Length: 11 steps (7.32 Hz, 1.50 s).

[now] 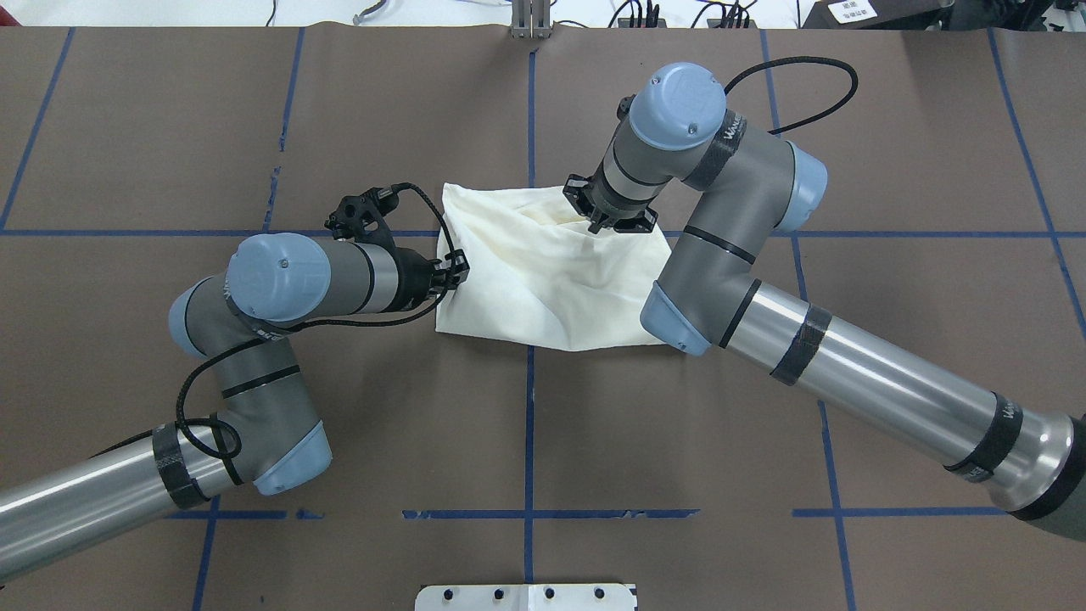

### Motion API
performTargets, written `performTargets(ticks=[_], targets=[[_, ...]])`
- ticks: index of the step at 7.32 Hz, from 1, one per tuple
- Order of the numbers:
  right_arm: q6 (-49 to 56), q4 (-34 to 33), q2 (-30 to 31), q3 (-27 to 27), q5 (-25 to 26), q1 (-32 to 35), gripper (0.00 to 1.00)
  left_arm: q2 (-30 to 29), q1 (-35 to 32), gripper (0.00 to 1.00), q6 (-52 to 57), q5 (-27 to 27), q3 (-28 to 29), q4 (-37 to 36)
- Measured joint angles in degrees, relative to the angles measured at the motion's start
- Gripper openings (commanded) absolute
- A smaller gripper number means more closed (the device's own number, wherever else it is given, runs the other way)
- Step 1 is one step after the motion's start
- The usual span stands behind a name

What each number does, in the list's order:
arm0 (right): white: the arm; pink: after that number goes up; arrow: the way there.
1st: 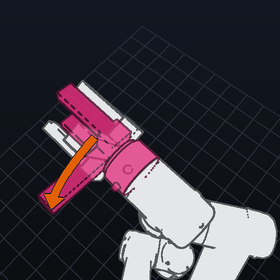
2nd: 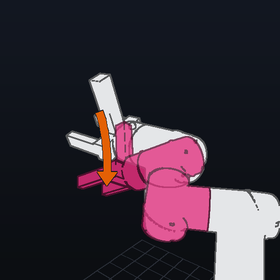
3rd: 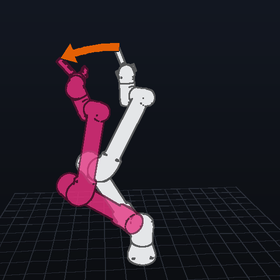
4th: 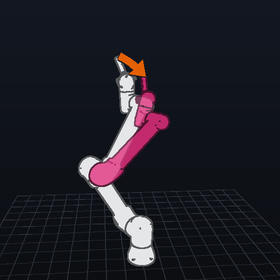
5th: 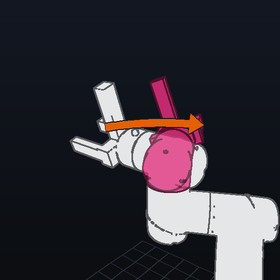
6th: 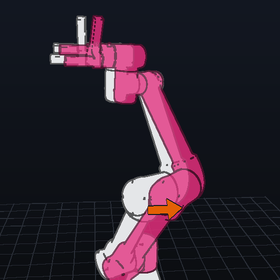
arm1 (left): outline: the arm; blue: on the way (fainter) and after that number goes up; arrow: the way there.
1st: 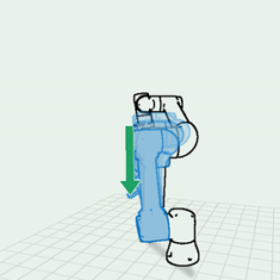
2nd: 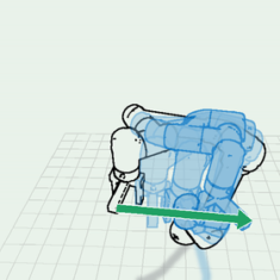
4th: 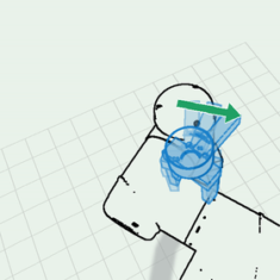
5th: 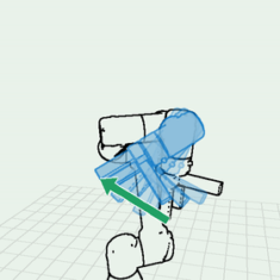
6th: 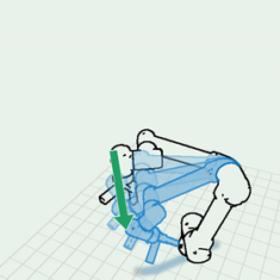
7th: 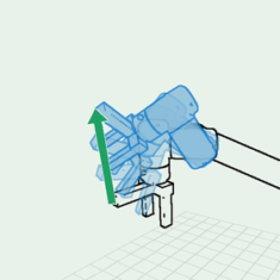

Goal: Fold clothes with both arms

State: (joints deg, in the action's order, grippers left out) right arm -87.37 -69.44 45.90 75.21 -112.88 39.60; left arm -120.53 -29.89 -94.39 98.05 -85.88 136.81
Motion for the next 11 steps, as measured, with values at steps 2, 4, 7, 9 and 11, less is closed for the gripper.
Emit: performTargets(ticks=[2,4,7,9,11], targets=[[0.0,0.0,-0.01,-0.05,0.25,-0.26,0.0,0.46,3.3,0.0,0.31,0.46,-0.44,1.91],[0.0,0.01,-0.02,-0.06,0.33,-0.31,0.0,1.21,5.53,0.0,1.88,1.6,-0.52,3.38],[0.0,0.0,-0.21,-0.06,0.38,-0.31,0.0,4.14,5.87,0.0,3.8,6.09,-2.11,3.24],[0.0,0.0,-0.3,-0.05,0.37,-0.25,0.0,6.2,5.51,0.0,3.95,9.51,-5.98,2.41],[0.06,0.0,-0.29,0.11,0.31,0.15,0.0,7.32,3.9,0.0,4.1,10.18,-9.18,-3.3]])
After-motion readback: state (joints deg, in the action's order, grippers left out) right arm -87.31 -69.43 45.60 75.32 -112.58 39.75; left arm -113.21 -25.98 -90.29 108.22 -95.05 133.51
